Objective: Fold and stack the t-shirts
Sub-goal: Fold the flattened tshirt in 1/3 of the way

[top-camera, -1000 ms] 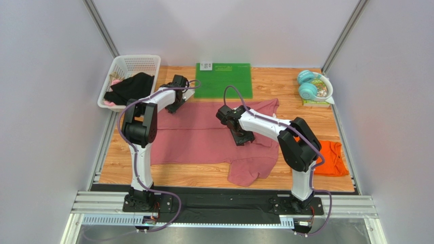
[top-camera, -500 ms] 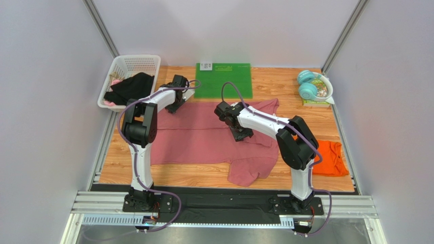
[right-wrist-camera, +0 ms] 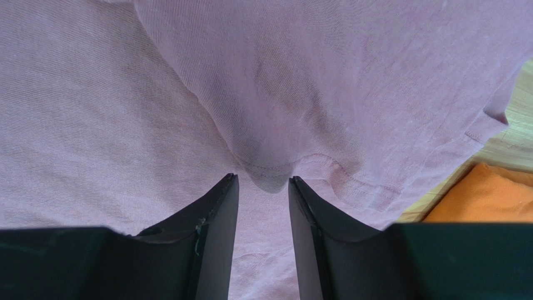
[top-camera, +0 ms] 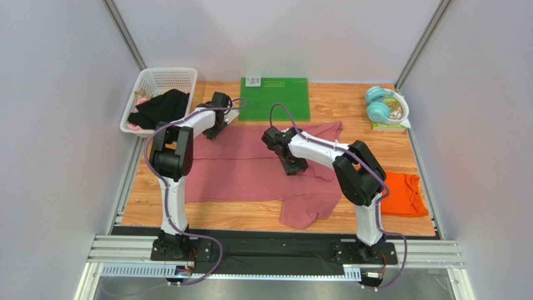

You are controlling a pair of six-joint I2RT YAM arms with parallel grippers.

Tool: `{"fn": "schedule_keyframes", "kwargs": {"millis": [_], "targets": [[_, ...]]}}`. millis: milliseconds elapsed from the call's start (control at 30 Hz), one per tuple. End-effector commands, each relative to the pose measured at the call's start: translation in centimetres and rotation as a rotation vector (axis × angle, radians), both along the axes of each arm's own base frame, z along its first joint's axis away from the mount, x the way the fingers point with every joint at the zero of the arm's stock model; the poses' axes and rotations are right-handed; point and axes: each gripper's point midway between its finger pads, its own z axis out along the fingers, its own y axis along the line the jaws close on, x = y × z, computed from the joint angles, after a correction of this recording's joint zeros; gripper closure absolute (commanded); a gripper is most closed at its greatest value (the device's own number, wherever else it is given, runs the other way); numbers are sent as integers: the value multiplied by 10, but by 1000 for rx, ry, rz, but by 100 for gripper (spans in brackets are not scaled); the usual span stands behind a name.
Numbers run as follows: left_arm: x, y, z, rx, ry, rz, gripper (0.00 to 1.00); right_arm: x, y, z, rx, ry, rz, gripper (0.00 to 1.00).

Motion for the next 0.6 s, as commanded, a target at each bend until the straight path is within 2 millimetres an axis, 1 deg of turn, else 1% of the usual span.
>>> {"fn": "schedule_keyframes", "kwargs": {"millis": [0,67,100,233,367,433,500,567], "targets": [[-7,5,7,-2,14,3,66,12,8,2,19,-40,9,64],[-7,6,6,-1,15,2,66,12,8,1,18,-39,8,69],[-7,6,5,0,14,3,66,13,8,2,19,-42,7,75],[-8,7,5,4,13,1,66,16,4,5,25,-48,-5,89],[-8,7,4,0,14,1,66,17,1,7,33,-45,-15,94],[-8,6,4,0,13,1,66,17,0,8,35,-45,-17,99],[-9,6,3,1,15,0,66,17,-1,9,35,-48,-16,100],[-9,6,3,1,16,1,66,19,-2,14,38,-59,-19,100]]}}
